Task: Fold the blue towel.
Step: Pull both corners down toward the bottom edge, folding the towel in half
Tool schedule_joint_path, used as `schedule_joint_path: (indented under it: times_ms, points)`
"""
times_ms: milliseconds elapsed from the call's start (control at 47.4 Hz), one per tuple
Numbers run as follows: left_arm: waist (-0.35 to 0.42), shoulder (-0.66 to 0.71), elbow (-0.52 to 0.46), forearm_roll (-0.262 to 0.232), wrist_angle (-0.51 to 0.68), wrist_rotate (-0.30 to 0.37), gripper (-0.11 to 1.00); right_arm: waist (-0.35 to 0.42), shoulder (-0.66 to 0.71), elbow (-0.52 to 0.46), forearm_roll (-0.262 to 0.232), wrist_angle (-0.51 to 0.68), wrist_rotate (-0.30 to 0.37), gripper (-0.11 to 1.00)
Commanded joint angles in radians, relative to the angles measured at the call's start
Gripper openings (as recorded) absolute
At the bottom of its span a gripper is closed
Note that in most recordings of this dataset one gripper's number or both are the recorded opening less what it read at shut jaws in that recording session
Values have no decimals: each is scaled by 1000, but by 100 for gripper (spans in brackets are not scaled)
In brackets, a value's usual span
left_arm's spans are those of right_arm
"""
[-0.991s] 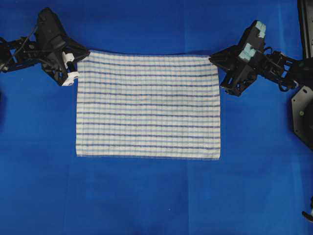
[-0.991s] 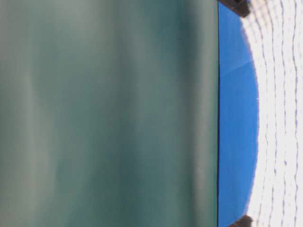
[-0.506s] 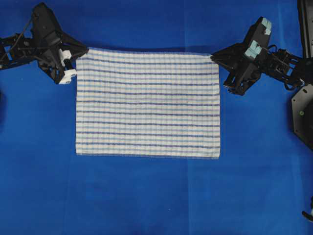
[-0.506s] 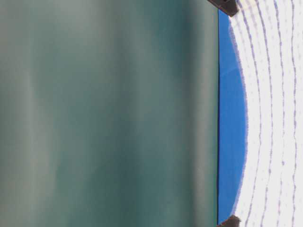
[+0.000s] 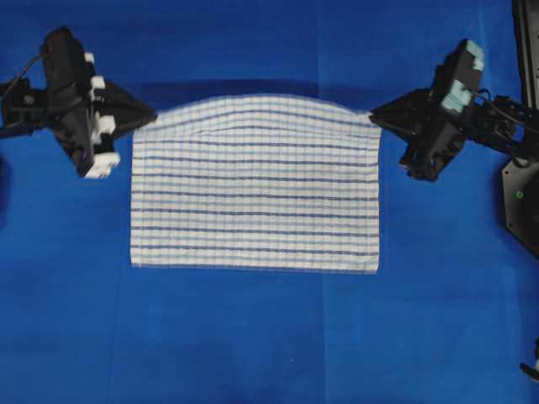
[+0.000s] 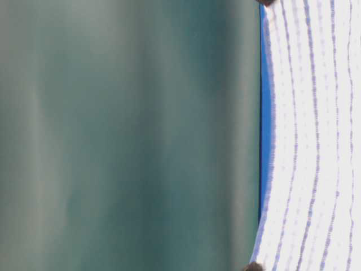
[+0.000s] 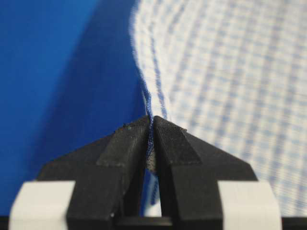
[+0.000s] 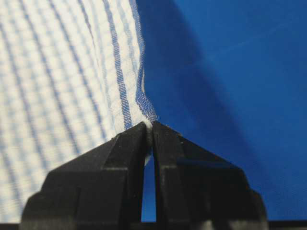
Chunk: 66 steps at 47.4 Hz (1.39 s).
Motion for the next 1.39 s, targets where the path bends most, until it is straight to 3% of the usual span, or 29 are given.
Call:
schedule_joint_path:
  times_ms: [0,358,611,780,1117,1370]
  points:
    - [-41,-35,5,2,-5,-21,3,57,-54,5,48,-2,-2,-3]
    - [-225,-71,25,2,-8,-117,3,298,-118,32,233,-3,-2,-3]
    - [-345,-63,28,0,-25,-135,3,462,-81,26,341,-44,-2,-3]
    - [-390,-43,28,-2,-41,-135,3,525,-20,9,380,-66,-3,-3]
    - [-414,55,21,-2,-74,-135,3,578,83,-23,411,-84,-3,-3]
    - [-480,118,15,-2,-121,-135,3,669,140,-37,453,-100,-3,-3]
